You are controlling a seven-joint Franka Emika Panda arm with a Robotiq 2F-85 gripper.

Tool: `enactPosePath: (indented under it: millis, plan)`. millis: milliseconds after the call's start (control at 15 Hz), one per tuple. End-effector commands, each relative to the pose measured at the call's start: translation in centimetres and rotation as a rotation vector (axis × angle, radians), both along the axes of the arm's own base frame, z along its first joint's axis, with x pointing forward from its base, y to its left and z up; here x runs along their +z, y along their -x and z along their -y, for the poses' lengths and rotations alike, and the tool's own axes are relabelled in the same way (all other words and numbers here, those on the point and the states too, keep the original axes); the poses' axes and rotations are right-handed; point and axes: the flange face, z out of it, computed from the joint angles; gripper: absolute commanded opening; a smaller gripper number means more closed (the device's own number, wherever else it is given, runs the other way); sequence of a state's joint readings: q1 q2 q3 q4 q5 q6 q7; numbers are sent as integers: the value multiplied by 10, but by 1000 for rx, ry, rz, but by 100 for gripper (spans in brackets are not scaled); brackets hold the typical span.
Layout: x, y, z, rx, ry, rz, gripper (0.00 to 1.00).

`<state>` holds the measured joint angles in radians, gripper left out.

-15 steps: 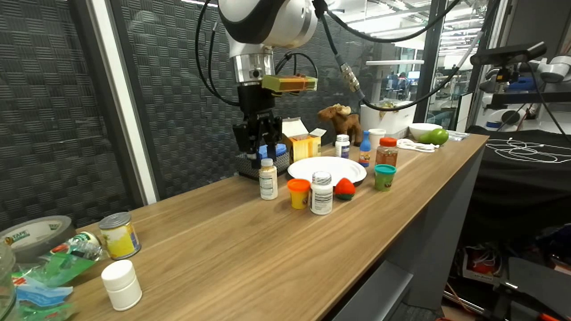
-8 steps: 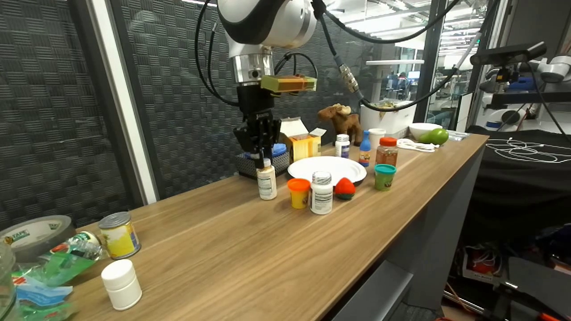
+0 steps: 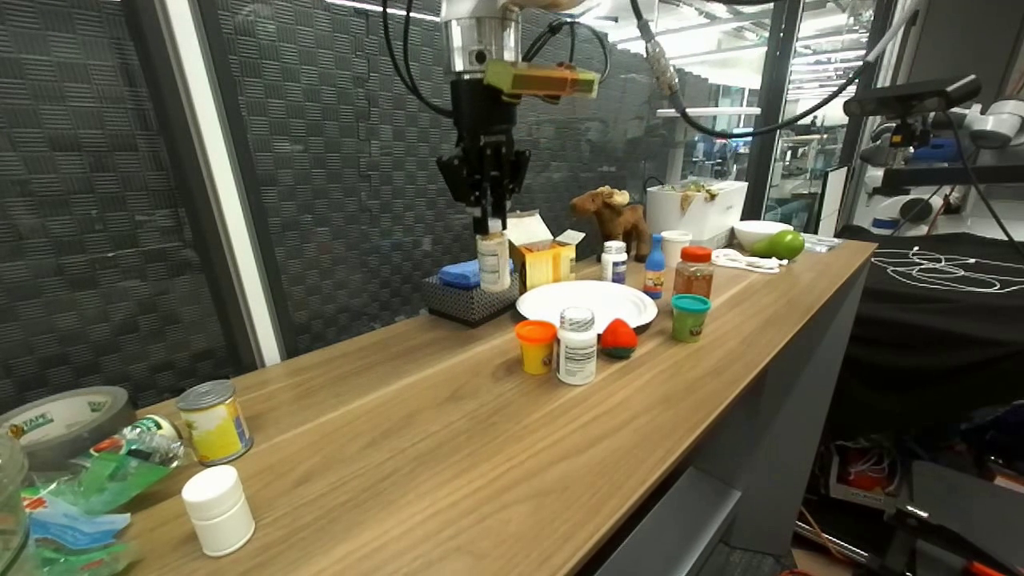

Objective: Put all the objects surrounding the plate on to the plate.

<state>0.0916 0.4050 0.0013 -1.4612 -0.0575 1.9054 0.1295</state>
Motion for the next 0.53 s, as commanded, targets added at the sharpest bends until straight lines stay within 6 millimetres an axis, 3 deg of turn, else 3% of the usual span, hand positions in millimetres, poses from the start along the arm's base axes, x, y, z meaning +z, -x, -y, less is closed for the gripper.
enactPosePath:
  millis: [0,267,467]
  plan:
    - [22,19,36,-98,-2,22,8]
    - [11,16,81,-162,4,3,8]
    - [-5,9,103,-191,-2,-20,8]
